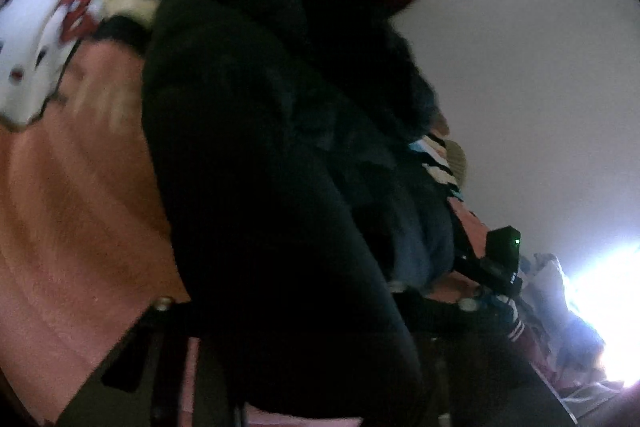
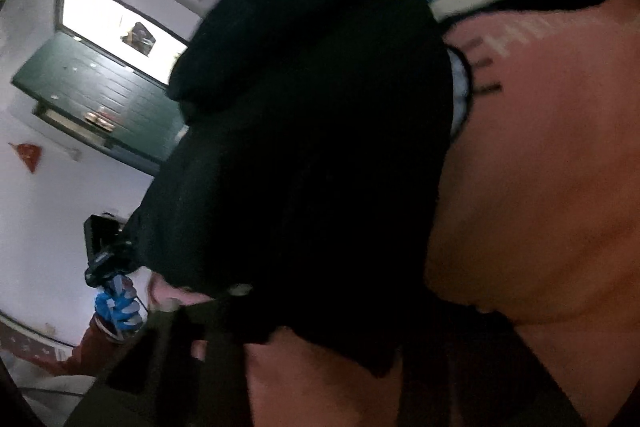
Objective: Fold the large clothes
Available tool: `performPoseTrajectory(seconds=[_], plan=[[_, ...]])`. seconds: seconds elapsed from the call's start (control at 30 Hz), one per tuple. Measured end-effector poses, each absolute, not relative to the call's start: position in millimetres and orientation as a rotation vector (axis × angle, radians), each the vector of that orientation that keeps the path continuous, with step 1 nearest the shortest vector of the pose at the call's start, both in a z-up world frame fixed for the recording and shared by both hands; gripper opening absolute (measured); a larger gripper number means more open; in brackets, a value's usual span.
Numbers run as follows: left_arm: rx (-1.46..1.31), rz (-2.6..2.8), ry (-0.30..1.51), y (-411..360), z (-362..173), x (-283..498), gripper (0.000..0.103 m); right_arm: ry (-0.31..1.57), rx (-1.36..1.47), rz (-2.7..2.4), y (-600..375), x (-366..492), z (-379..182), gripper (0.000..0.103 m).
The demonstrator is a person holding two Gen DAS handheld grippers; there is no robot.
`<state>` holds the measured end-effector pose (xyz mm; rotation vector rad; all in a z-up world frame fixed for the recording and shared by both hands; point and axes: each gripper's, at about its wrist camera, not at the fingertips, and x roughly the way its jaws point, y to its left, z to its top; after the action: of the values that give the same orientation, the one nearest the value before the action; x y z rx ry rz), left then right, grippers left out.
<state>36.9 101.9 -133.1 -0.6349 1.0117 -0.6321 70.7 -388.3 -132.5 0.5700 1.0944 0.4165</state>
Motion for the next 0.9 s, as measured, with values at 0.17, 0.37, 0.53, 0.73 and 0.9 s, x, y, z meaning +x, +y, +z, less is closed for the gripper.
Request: performPoseTrajectory(seconds=[0.17, 0.37, 0.53, 0.73, 0.9], plan=[[-0.709, -0.723, 0.934, 106, -90, 48, 0.020, 0.981, 0.624, 0.490, -393, 75, -104, 0.018], [-0.872, -0.843, 0.797, 129, -52, 69, 0.020, 0.782, 0.785, 0.547, -422, 91, -66, 0.018], [-1.018, -0.938, 0.715, 142, -40, 101, 0.021, 0.664, 0.933, 0.600, -438, 126, -52, 0.018], [-1.207, -0.927, 0.649, 142, -28, 171, 0.021, 0.601, 1.062, 0.614, -447, 194, -34, 0.018], [-1.090, -0.769, 0.645, 136, -4, 241, 0.021, 0.629, 1.009, 0.479, -440, 255, -16, 0.018]])
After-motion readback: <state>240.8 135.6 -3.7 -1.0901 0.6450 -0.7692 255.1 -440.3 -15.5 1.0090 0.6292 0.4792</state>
